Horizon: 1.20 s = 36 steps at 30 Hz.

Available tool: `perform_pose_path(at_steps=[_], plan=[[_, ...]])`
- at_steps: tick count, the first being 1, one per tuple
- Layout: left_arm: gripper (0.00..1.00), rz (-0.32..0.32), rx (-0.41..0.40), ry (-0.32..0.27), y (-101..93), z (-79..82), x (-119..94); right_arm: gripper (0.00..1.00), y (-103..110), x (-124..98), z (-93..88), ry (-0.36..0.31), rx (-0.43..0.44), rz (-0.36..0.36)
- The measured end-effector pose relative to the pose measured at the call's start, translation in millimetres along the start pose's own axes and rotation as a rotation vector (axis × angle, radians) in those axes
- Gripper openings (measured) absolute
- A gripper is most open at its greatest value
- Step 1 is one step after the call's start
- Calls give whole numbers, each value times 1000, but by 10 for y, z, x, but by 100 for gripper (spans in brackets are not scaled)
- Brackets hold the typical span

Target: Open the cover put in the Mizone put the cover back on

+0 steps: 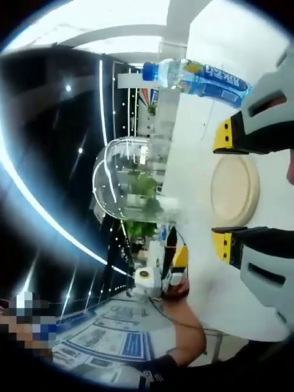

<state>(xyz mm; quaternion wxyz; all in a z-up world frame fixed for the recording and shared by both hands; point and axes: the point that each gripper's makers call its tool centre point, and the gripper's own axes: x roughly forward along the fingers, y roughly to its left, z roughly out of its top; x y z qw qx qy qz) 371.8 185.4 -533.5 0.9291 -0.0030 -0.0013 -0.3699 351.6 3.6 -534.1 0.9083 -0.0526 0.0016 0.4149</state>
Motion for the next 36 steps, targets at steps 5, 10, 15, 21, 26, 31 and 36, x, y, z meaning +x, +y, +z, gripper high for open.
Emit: perform_pose_path(at_steps=[5,10,15,21,26,31,36], plan=[[47,-9,33,-11,36,96,14,44,-12,69,12,3,6,9],[48,-18,39,-2,75,107,52,45,-20,147,55,-2,8,25],[50,-38,45,3,77,103,90,47,-29,219,95,-6,11,37],[52,-61,43,27,103,96,211,49,-76,342,161,-16,26,50],[53,-99,42,32,79,107,318,52,-131,411,199,-18,30,70],[54,-120,52,39,98,115,411,53,-177,478,205,-14,41,95],[54,-171,29,45,83,115,506,53,-205,546,137,1,44,110]])
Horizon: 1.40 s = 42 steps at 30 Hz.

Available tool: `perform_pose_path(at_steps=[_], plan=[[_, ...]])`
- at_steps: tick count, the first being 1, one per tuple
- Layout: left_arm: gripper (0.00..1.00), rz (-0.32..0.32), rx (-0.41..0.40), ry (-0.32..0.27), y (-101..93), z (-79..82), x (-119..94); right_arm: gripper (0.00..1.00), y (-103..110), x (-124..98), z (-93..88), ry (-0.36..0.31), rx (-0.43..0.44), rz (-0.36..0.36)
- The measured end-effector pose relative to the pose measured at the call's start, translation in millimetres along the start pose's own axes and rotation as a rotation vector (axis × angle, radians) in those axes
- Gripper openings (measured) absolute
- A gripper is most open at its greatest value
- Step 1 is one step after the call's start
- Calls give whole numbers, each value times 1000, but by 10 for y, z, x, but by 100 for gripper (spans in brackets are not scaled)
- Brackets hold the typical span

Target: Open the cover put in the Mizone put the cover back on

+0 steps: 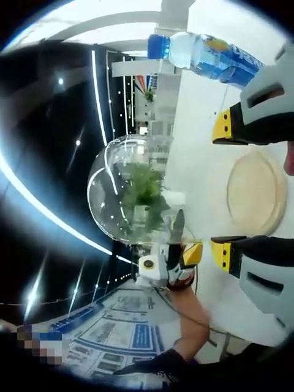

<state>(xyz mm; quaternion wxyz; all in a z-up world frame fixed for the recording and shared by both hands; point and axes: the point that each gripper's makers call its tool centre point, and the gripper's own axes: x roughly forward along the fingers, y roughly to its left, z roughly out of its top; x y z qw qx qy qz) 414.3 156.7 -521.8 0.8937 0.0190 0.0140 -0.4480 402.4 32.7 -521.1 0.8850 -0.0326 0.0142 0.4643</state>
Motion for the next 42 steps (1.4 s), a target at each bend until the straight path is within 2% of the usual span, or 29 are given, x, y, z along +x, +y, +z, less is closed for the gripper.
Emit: perform_pose_path(at_steps=[9,18,31,37,42], plan=[[56,-84,3,8,-58,20,98,55,-55,40,-14,-7,19,36],[57,-126,-19,21,-36,-9,127,59,-69,83,-27,1,18,83],[59,-198,-49,36,4,-65,165,67,-115,209,-116,47,40,192],[61,-230,-77,16,2,-17,196,69,-88,248,-133,45,40,232],[63,-264,-64,42,-3,-5,230,71,-61,317,-129,48,32,270]])
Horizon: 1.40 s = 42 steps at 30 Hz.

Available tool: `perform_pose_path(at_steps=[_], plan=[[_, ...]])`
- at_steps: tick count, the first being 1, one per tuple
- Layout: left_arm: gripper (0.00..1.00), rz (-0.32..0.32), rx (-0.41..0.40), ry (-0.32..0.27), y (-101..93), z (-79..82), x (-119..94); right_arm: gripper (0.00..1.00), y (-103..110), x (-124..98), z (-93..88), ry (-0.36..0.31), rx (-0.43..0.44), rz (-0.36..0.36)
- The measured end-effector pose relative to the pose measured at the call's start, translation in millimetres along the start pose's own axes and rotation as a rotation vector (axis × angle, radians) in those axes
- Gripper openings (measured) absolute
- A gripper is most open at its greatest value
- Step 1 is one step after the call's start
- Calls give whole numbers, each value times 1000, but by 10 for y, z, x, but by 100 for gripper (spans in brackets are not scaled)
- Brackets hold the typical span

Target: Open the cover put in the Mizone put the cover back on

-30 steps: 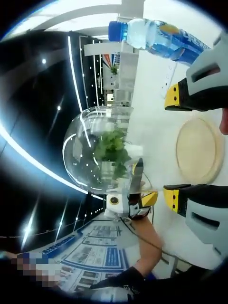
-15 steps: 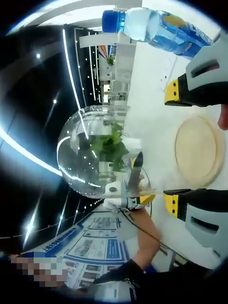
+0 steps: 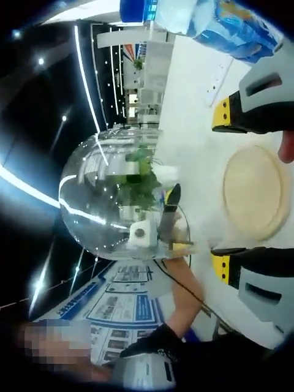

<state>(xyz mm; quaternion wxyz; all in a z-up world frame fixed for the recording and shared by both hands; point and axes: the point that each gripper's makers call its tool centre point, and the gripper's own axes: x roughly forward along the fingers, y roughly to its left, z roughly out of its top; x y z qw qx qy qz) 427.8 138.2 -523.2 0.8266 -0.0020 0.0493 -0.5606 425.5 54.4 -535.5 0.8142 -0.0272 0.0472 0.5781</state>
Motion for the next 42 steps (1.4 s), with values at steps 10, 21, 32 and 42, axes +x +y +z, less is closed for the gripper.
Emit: perform_pose_path(at_steps=[10,21,32,42], plan=[[66,-33,3,9,-19,8,38,75,33,112,36,14,-32,40],[69,-63,-13,38,-15,-38,119,77,28,131,58,-4,-58,60],[68,-59,51,-8,-32,10,98,78,15,144,40,-6,-41,79],[71,-58,-58,-84,0,95,134,79,12,161,29,-23,-9,101]])
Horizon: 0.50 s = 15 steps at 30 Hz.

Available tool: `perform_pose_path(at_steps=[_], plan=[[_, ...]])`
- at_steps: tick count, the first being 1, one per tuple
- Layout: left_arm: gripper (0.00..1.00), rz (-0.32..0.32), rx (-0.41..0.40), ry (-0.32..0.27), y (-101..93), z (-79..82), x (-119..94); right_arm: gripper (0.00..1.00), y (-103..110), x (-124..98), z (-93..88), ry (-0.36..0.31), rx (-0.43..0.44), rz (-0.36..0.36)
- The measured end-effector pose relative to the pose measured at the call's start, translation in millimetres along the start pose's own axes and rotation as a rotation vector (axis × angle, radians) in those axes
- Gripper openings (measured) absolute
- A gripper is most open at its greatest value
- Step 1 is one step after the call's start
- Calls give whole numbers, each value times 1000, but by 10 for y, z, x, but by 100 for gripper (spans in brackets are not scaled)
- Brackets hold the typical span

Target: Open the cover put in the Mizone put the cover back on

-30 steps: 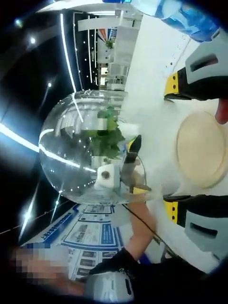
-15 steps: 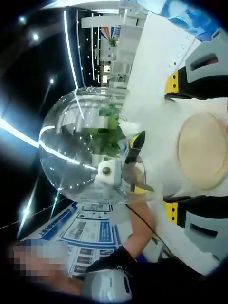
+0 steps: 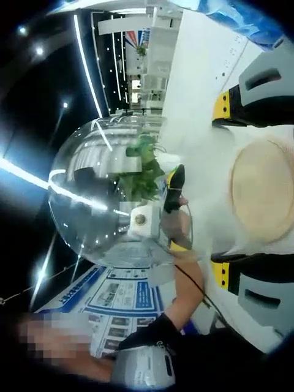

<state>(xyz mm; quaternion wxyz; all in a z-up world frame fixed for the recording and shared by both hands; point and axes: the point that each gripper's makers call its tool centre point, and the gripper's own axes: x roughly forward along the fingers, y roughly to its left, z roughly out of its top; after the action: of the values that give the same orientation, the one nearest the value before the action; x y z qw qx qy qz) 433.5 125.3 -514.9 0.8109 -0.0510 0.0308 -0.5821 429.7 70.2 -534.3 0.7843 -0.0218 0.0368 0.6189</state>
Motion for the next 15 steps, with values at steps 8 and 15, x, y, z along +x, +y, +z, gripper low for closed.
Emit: perform_pose_path(at_steps=[8,15], plan=[[70,7,24,13,0,-15,5,80,9,22,0,11,6,-2],[69,12,74,33,-6,-47,31,80,11,32,11,-2,-1,1]])
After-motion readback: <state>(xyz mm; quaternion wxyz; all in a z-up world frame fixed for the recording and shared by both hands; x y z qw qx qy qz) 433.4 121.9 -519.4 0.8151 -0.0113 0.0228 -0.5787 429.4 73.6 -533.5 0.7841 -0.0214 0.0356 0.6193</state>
